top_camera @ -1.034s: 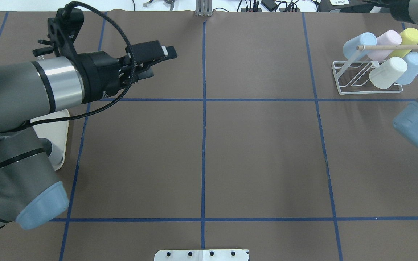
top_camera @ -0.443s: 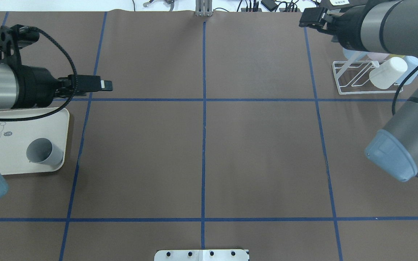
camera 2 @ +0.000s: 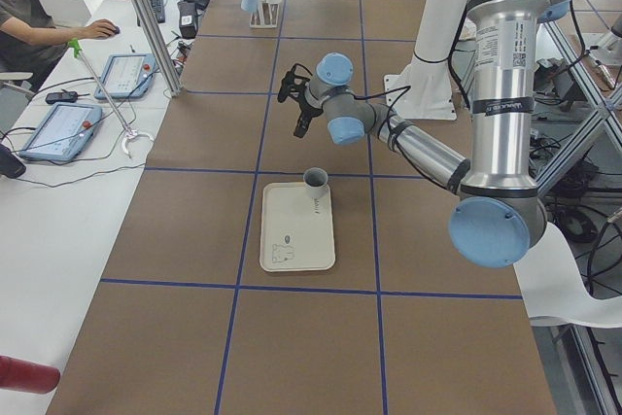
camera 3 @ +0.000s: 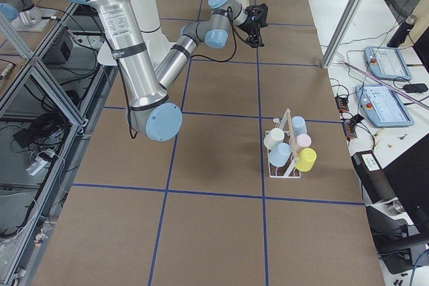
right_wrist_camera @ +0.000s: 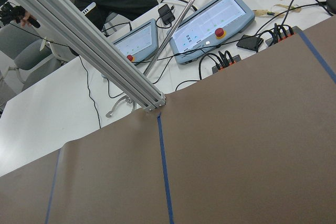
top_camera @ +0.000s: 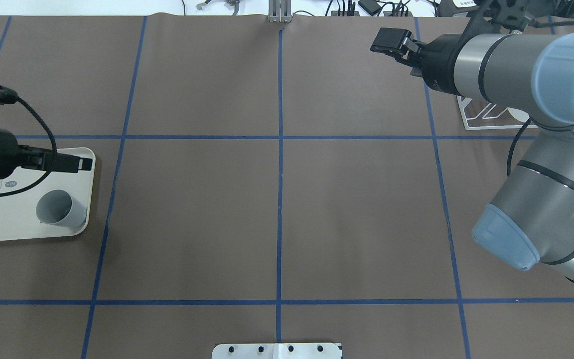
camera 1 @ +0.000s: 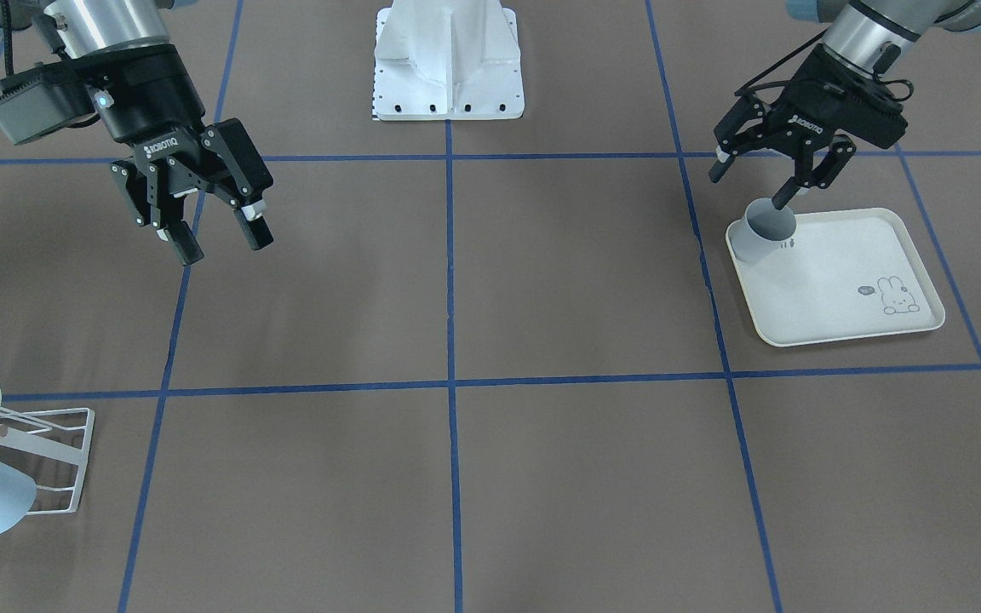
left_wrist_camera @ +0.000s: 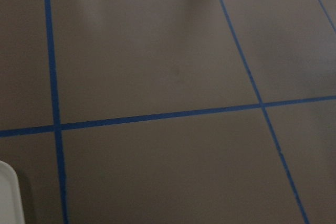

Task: Transfer IKEA cup to right arm and place on rack

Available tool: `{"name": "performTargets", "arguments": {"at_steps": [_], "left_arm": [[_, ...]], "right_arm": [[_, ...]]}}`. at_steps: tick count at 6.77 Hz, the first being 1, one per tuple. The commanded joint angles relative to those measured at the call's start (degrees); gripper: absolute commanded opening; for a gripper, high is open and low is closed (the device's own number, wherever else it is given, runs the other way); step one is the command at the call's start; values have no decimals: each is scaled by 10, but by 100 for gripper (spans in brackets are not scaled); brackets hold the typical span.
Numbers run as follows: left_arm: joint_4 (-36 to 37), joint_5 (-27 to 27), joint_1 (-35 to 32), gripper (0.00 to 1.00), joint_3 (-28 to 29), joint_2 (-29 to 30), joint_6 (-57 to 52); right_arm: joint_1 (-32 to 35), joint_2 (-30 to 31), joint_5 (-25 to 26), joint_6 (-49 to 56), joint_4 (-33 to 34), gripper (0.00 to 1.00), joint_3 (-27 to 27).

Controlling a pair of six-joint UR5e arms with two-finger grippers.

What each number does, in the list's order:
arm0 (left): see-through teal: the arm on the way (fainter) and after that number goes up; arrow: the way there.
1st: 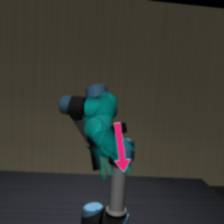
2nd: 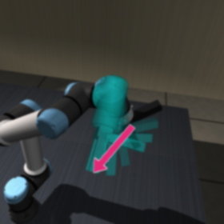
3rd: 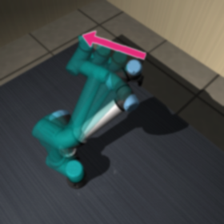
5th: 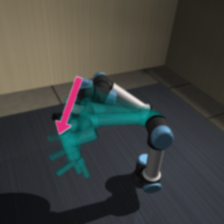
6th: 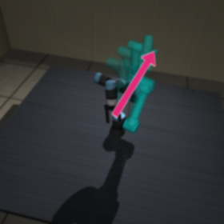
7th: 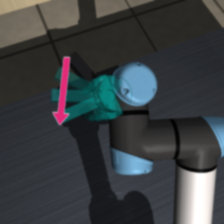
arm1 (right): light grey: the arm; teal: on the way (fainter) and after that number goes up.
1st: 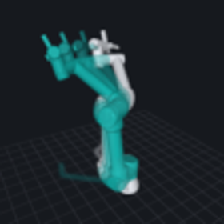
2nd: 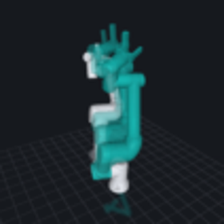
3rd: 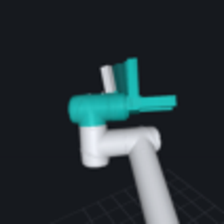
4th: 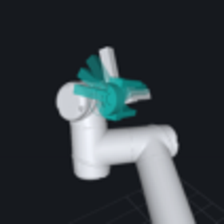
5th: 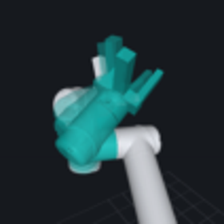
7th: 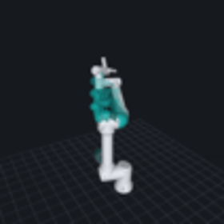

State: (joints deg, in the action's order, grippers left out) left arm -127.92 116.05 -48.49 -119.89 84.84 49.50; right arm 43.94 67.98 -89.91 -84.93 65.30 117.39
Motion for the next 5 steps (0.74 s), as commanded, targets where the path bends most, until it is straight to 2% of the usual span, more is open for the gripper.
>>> {"name": "performTargets", "arguments": {"at_steps": [1, 2, 5], "left_arm": [[1, 15, -5, 100, 24, -56, -151], [2, 24, -5, 100, 53, -50, -182], [1, 26, -1, 98, 128, -7, -181]], "right_arm": [[-4, 0, 2, -4, -17, 100, -8], [-4, 0, 2, -12, -17, 100, -8], [-4, 10, 1, -17, -49, 100, -18]]}}
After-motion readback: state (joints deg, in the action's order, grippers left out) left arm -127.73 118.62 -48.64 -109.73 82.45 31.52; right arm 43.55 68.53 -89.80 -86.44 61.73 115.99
